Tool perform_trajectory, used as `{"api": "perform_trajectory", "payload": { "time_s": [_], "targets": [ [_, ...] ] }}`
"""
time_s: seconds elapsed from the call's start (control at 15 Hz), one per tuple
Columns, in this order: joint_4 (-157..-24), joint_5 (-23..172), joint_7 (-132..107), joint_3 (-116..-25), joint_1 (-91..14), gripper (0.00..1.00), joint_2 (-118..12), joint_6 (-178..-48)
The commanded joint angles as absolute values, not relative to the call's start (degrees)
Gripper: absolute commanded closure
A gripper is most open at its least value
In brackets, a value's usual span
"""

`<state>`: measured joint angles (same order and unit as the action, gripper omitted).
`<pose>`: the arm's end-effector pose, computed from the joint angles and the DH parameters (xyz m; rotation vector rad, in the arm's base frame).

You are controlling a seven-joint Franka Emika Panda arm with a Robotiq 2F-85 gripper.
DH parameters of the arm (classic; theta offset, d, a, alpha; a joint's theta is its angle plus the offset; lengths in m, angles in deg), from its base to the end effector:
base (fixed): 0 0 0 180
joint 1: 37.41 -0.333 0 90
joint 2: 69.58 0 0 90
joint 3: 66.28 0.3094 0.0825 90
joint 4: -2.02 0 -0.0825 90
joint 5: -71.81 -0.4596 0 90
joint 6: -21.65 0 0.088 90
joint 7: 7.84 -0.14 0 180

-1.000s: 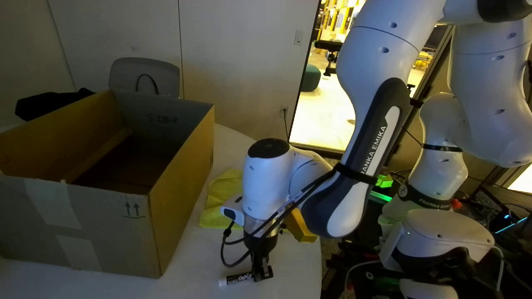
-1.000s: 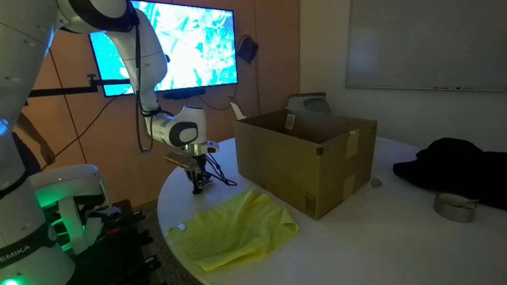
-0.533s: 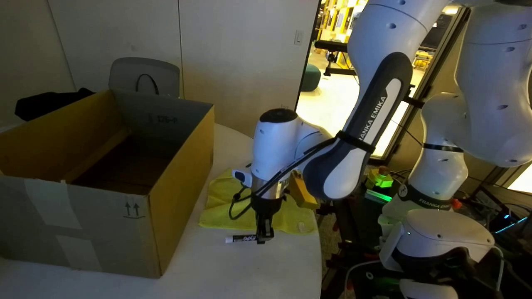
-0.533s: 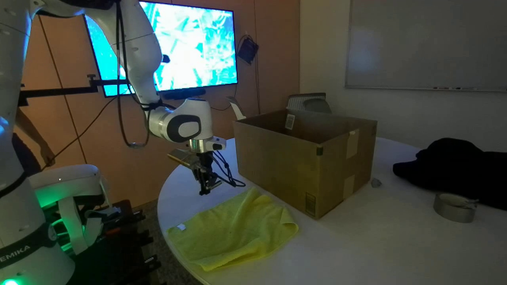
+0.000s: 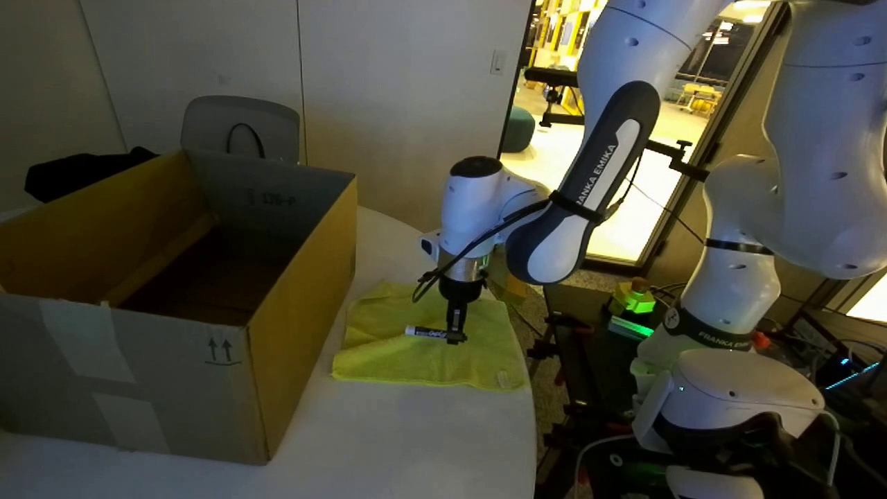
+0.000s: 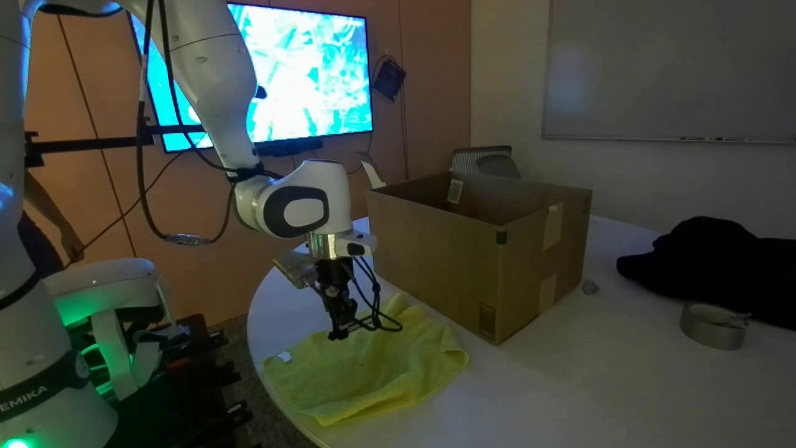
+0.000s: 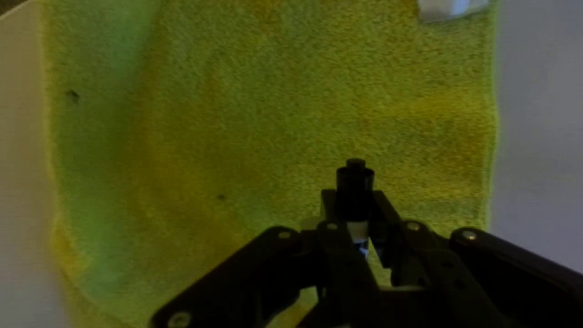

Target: Put the marker on the towel, fold the towel, and then put the folded towel in the box

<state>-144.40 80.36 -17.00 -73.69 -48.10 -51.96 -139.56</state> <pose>0.4587 0.0233 0.0405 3.0516 0.0686 -0.0611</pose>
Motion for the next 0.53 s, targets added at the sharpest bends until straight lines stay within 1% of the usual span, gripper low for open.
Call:
{"api": "perform_trajectory", "payload": {
  "time_s": [0.0, 0.33, 0.4, 0.47],
  "targets": [
    [-143.54, 85.52, -24.02, -78.42, -49.15, 0.95, -49.32, -140.39],
    [-141.77, 86.86, -27.07, -80.7, -49.86, 0.94, -45.38, -139.45],
    [-141.5, 86.54, -27.3, -80.66, -50.04, 0.9, -44.82, -139.32],
    [-141.22, 86.57, -27.89, -80.93, -50.58, 0.55, -44.34, -139.07]
  ]
}}
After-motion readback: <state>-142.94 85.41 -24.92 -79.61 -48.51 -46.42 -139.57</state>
